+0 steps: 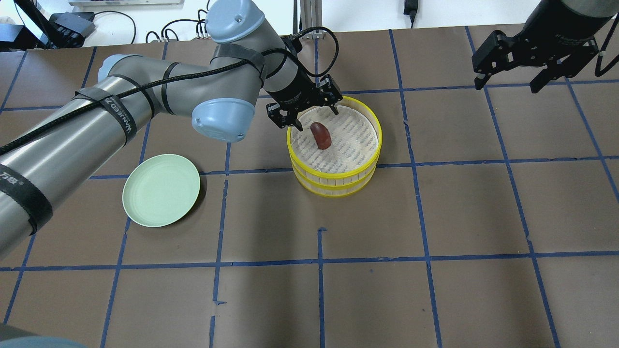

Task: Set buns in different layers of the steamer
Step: 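Lower the brown bun into the top tier and open the left gripper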

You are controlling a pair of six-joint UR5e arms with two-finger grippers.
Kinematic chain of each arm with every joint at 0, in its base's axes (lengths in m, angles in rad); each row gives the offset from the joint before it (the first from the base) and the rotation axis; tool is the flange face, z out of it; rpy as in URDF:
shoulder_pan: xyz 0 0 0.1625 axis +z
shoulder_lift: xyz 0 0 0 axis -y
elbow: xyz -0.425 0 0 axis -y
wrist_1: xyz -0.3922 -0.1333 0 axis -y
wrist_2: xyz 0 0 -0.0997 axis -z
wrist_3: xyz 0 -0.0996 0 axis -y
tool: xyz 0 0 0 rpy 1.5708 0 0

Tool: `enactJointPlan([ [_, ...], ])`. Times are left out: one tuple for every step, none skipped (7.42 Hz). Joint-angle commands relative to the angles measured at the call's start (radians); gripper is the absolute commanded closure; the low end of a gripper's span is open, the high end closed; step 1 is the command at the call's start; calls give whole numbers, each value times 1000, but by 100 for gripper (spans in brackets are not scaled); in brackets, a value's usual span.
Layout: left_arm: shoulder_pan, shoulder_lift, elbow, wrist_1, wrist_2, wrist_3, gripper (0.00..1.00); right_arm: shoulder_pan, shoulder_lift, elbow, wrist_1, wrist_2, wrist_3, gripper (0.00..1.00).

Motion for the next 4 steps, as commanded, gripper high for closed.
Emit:
enactJointPlan([
  [3, 39, -5, -11, 15, 6, 8, 5, -1, 1, -1, 2, 0, 0],
  [18, 85, -29, -29, 110, 24, 1, 31, 0, -4, -3, 5, 5, 0],
  [81, 131, -17, -126, 217, 144, 0, 92, 11, -8, -16, 4, 61, 0],
  [145, 200, 1, -275, 217, 317, 0, 131, 19, -13, -21, 2, 104, 0],
])
